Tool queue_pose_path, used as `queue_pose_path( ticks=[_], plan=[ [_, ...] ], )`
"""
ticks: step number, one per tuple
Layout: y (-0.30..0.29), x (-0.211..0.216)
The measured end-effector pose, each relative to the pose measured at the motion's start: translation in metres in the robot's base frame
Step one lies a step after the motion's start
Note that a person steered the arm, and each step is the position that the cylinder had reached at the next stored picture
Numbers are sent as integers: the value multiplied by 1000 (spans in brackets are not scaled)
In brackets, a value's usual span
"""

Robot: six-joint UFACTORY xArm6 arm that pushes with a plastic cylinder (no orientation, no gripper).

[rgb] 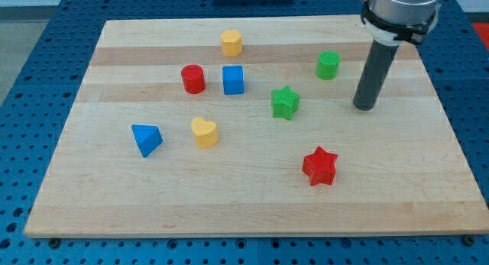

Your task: Move the green star into the green circle

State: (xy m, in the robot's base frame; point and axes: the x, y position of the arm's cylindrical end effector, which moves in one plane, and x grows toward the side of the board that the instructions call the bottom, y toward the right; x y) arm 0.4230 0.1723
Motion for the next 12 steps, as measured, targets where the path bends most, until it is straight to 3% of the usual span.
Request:
queue_pose_path(
  ticks=[4,8,12],
  plan=[
    [-131,41],
    [-167,28],
    [-135,3]
  ],
)
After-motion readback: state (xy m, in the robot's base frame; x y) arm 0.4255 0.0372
